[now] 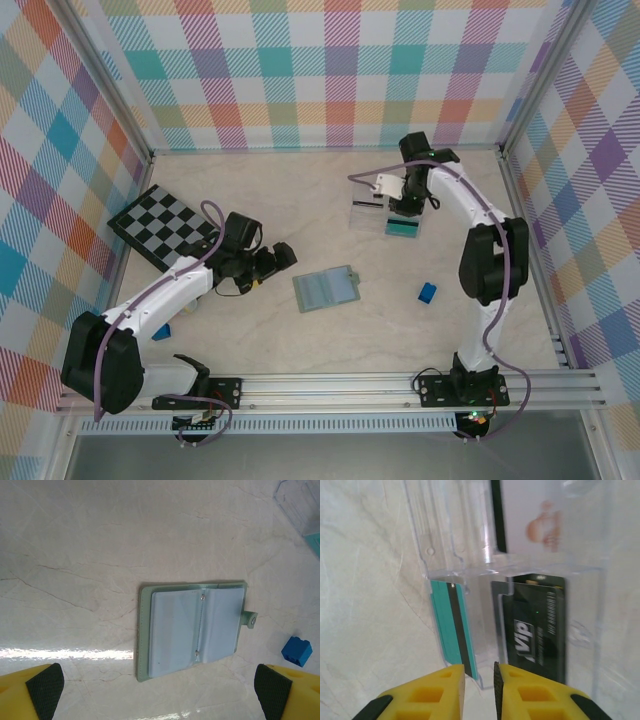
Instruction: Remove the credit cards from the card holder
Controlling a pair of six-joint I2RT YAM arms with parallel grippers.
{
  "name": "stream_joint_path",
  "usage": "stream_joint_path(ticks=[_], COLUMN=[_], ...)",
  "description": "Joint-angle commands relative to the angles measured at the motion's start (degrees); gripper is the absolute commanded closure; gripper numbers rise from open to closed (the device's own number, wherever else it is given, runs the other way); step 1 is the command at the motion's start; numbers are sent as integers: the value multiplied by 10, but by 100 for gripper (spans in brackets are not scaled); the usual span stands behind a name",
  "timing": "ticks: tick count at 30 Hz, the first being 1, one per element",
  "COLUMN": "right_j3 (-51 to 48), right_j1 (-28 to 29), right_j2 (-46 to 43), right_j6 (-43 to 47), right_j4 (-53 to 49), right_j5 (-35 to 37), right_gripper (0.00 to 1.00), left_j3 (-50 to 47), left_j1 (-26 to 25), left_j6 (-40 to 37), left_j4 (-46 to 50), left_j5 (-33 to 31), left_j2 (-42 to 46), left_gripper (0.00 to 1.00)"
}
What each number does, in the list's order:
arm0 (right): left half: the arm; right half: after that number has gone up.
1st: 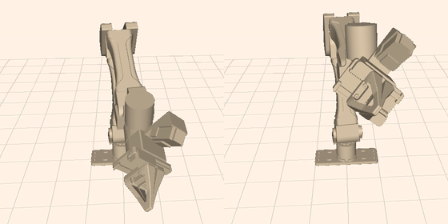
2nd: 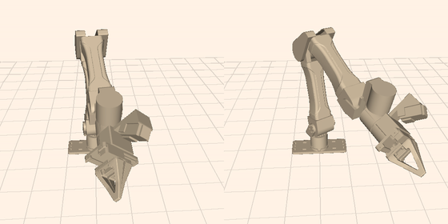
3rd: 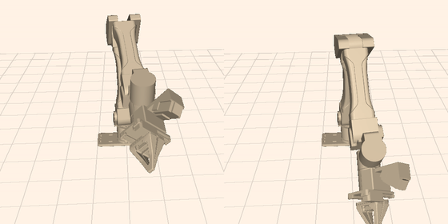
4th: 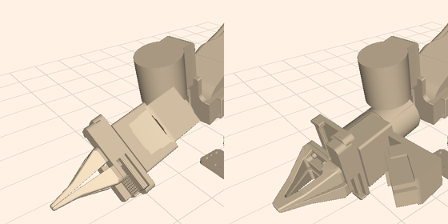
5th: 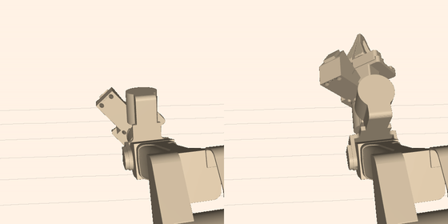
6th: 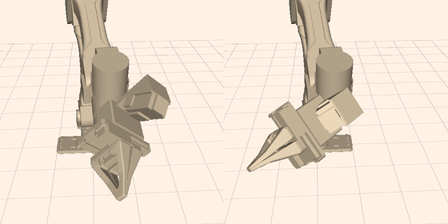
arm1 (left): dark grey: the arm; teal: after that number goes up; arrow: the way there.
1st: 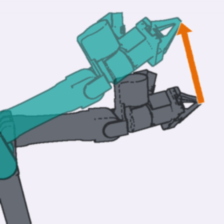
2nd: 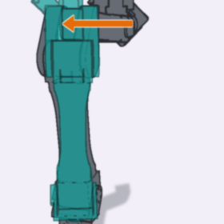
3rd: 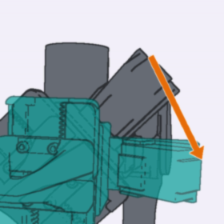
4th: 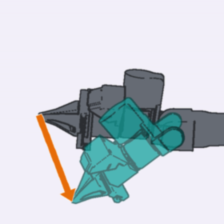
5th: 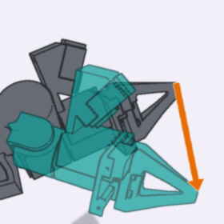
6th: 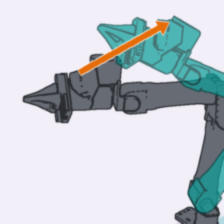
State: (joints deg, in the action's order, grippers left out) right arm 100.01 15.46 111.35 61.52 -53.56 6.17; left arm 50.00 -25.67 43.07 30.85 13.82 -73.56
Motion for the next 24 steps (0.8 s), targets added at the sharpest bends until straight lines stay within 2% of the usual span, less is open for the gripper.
stream_joint_path(ticks=[1,7,12,14,16,20,24], right_j3=[20,-17,-120,-140,-145,-201,-248], right_j1=[19,83,161,174,182,213,215], right_j2=[-62,-127,-200,-214,-212,-209,-199], right_j6=[-79,-247,-404,-524,-625,-695,-786], right_j4=[-24,-4,84,100,81,80,101], right_j5=[-42,-31,-32,-37,-55,-79,-113], right_gripper=[74,75,75,71,63,65,65], left_j3=[-14,-24,-32,-38,-49,-63,-62], left_j1=[10,0,-21,-30,-33,-39,-47], left_j6=[19,29,50,63,77,100,111], left_j4=[-16,-19,-41,-58,-85,-136,-164], left_j5=[20,23,25,35,53,80,89], left_j2=[-3,-16,-29,-39,-51,-75,-90], left_gripper=[0,1,5,6,7,12,17])
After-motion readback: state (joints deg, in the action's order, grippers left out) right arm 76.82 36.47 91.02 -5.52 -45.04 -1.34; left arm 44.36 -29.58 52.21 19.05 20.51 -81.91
